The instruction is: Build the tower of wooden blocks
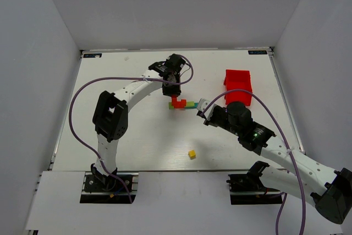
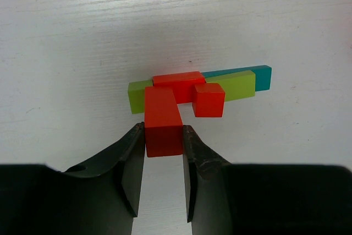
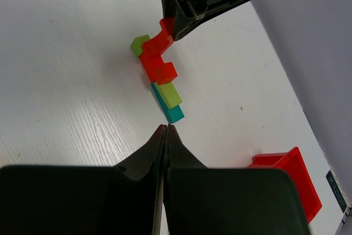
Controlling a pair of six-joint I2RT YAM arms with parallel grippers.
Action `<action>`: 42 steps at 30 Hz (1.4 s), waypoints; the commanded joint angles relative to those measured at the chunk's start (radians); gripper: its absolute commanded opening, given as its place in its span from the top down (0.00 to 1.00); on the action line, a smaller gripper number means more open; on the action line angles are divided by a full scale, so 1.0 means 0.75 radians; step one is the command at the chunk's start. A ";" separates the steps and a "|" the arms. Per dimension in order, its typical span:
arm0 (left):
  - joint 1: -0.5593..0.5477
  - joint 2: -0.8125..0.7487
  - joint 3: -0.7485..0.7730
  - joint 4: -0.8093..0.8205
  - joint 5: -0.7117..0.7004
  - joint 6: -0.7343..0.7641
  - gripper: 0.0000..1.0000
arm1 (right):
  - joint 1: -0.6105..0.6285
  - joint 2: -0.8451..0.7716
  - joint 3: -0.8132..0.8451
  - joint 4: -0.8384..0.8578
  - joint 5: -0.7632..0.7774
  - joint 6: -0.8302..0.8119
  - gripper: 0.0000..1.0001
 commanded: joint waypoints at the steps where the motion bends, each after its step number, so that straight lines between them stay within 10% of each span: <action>1: 0.008 -0.043 -0.006 0.010 0.001 -0.016 0.81 | -0.002 -0.029 -0.013 0.016 -0.017 0.000 1.00; 35: 0.008 -0.068 -0.032 -0.002 0.013 -0.016 0.46 | 0.000 -0.041 -0.015 0.016 -0.021 0.002 1.00; 42: 0.008 -0.056 0.019 -0.002 0.039 -0.016 0.19 | 0.000 -0.039 -0.017 0.016 -0.019 -0.004 1.00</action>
